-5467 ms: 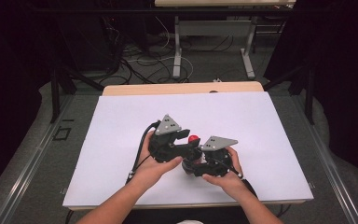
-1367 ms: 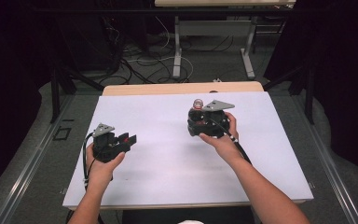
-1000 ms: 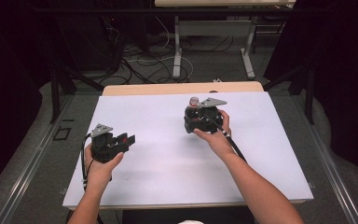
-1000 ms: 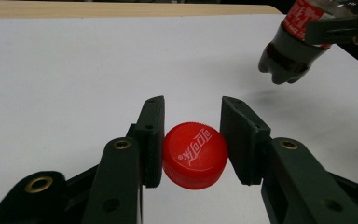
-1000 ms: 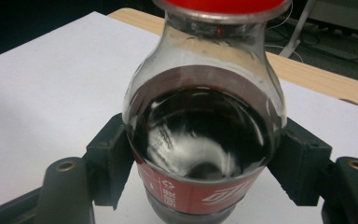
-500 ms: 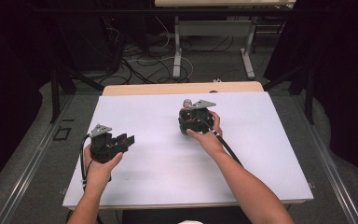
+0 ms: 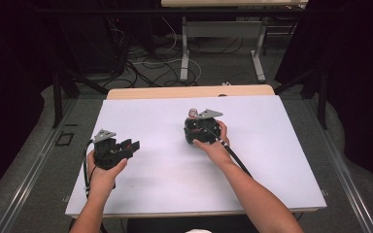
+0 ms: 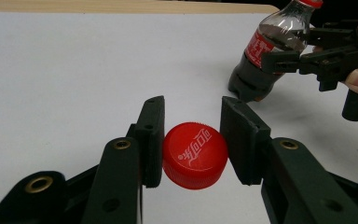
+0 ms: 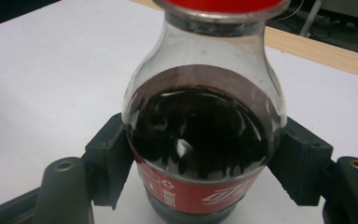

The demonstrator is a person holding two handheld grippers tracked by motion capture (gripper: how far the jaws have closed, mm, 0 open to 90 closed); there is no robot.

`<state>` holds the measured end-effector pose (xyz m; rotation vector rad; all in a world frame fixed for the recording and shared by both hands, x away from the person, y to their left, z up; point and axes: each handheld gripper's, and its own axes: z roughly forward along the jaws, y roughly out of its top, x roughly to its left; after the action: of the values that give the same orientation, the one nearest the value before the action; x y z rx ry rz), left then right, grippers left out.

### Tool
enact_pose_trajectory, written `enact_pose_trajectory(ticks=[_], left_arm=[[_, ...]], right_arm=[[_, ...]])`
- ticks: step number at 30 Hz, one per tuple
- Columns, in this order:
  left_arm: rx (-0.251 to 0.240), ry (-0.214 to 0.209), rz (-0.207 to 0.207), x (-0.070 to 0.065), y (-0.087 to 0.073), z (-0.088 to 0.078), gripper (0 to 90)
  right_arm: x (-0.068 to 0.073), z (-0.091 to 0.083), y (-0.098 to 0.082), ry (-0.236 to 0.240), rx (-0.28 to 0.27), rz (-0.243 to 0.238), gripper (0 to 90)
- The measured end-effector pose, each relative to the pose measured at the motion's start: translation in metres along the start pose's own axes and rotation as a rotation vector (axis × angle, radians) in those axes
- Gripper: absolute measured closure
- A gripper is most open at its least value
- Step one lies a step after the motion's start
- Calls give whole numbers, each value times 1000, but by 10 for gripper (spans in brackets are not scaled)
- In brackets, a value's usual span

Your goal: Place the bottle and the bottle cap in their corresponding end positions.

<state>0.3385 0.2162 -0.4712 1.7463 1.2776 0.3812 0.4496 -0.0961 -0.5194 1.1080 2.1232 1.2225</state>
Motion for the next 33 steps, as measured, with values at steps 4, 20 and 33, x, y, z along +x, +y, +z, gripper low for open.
enact_pose_trajectory(ticks=[4,20,33], left_arm=[[-7,4,-1,-1,-1,1,616],[5,-3,-14,-1,-3,5,616],[18,-3,-11,-1,-4,9,616]], right_arm=[[-1,0,-1,8,-3,3,282],[-5,-3,-16,-14,82,23,137],[-8,-32,-25,4,128,28,0]])
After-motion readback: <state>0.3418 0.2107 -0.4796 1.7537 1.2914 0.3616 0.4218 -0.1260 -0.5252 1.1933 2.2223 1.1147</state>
